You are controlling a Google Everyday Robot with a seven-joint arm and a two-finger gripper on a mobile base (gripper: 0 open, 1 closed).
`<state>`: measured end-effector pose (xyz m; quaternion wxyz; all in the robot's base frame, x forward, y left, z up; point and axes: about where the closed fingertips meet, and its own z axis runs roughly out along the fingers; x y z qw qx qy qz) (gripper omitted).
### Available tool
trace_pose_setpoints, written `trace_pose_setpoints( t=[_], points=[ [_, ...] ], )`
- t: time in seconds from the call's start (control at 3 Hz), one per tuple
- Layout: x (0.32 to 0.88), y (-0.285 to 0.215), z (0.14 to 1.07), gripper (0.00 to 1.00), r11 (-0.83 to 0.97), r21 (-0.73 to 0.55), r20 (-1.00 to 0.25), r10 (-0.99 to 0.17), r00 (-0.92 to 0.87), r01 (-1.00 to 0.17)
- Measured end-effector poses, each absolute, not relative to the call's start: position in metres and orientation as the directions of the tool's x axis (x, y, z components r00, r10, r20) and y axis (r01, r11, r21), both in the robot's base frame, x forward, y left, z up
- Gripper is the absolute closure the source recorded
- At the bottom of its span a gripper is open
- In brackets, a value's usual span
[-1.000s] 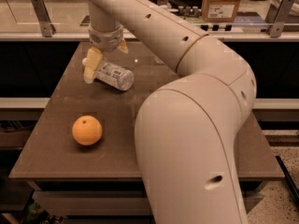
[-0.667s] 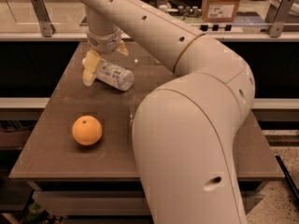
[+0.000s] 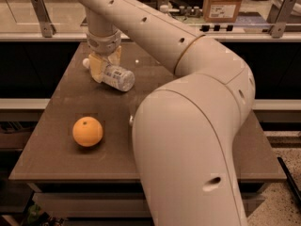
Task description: Place blue plastic bottle upright
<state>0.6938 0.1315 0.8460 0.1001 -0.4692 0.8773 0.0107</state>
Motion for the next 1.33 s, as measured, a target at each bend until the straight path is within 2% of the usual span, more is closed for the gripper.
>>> trace_pose_setpoints(
  t=[0.67, 1.0, 1.33],
  points=[
    [0.698, 0.1367, 0.8405, 0.88, 0.558, -0.076, -0.197, -0.821, -0.536, -0.827],
    [0.6993, 0.1384, 0.8385, 1.0, 0.557, -0.076, -0.201, -0.821, -0.534, -0.827],
    [0.6993, 0.1384, 0.839, 1.0, 0.557, -0.076, -0.201, -0.821, -0.534, -0.827]
  ],
)
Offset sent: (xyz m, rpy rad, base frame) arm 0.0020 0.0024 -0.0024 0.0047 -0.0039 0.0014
